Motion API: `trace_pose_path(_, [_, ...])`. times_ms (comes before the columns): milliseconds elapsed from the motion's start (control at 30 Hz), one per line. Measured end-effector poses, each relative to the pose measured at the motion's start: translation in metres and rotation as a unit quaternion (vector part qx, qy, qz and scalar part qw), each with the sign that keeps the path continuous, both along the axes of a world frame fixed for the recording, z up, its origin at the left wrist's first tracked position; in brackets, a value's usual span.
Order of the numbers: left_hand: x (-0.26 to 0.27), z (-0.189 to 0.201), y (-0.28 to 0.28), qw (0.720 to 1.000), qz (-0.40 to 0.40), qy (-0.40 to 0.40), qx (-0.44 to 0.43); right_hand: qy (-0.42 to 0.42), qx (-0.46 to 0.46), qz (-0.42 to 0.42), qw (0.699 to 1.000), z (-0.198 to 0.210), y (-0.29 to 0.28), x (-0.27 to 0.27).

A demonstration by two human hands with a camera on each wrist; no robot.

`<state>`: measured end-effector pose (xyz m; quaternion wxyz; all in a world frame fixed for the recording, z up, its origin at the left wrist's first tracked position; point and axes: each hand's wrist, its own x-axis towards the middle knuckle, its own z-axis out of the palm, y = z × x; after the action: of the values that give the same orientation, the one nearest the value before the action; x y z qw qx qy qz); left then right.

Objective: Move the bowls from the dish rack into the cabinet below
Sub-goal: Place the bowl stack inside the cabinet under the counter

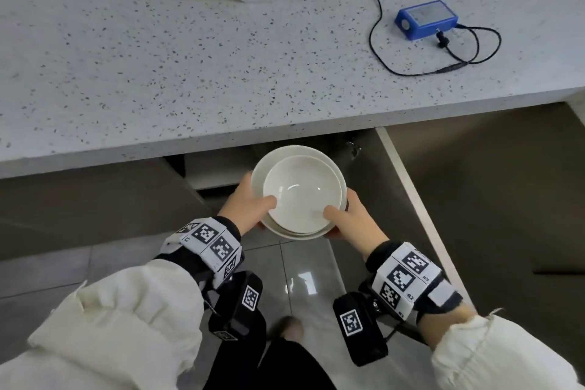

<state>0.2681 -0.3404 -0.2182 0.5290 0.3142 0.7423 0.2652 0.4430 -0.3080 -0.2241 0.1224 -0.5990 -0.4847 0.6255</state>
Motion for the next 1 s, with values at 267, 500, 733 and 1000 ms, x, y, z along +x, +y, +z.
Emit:
trace_pose_path(267, [-0.057,-0.112,0.004,0.996,0.077,0.005,-0.055,-0.006,-0.046,0.032,0.998,-0.111,0.022,-0.066])
trace_pose_path(500, [-0.105,-0.199,0.044,0.977,0.198,-0.067,-0.036,-0.008,-0.025,0.063,0.998,-0.193,0.08,-0.128])
trace_pose_path(733, [-0.137,-0.247,0.076,0.951,0.282,-0.127,0.004,-0.029,0.01,0.059,0.998,-0.245,0.121,-0.178])
trace_pose_path(1000, [-0.157,-0.263,0.089,0.911,0.371,-0.165,0.071,0.068,0.001,0.032,0.997,-0.251,0.142,-0.209])
